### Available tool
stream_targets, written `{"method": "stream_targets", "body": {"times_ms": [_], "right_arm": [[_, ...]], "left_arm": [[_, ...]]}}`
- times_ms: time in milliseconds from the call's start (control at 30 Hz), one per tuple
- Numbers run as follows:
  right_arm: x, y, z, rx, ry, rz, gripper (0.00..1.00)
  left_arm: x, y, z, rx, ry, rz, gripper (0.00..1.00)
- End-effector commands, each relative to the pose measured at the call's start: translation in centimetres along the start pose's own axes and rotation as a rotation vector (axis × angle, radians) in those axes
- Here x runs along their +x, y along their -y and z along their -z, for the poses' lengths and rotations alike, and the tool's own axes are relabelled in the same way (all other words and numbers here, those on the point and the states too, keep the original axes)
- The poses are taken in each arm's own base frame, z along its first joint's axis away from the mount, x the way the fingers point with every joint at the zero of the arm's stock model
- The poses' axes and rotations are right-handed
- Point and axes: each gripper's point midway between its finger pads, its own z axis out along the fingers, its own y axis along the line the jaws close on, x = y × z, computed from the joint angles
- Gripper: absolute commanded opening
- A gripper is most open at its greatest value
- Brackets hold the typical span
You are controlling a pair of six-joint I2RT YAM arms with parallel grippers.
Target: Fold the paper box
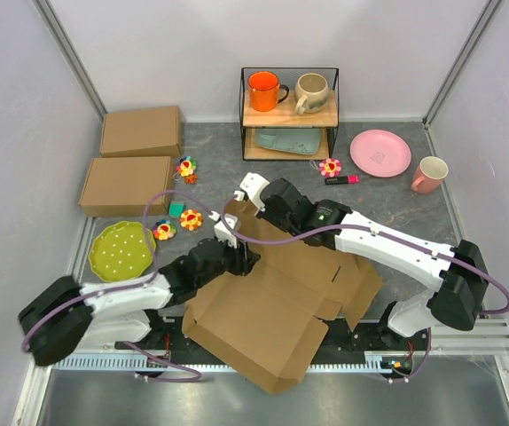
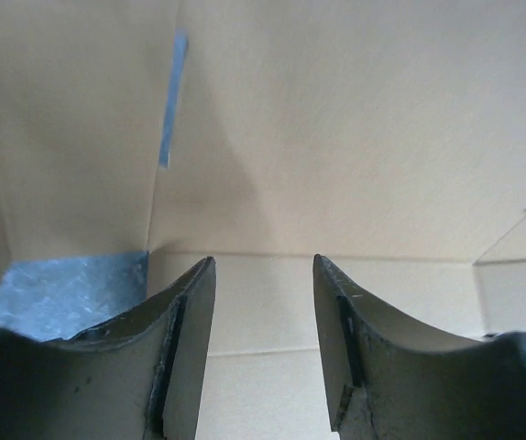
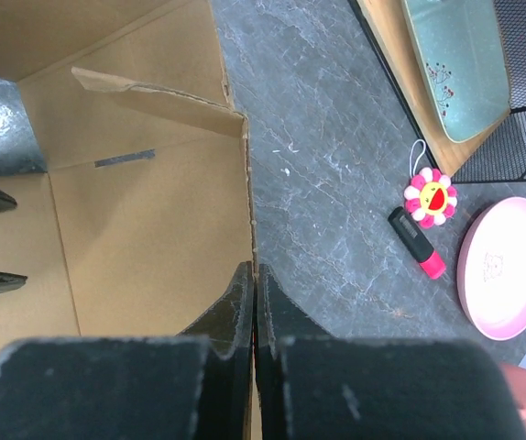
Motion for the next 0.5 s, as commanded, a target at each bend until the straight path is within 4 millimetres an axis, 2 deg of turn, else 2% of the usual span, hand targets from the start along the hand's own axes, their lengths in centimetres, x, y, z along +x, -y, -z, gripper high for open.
{"method": "stream_targets", "body": {"times_ms": [0,67,200,333,467], "right_arm": [[-0.6,-0.2,0.1,0.002,0.013,-0.023,0.0],[-0.6,-0.2,0.2,0.001,0.013,-0.022,0.0],[-0.4,-0.4,0.0,0.005,0.004,-0.01,0.0],[-0.5,-0.2,0.6,0.098,0.009,0.067,0.0],[-0.8,0.1,1.6,0.188,0.028,0.149,0.0]], "left_arm": [[-6.4,0.5,3.0,-0.031,0.188,-0.035,0.56],[-8.5,0.4,4.7,-0.046,0.257,-0.022,0.58],[-10.5,-0.8,6.8,-0.112,0.346,0.057,0.57],[-10.5,-4.1,7.7,-0.272,0.415,0.158,0.56],[-9.9,-6.8,7.8,-0.398,0.454,0.199,0.55]]}}
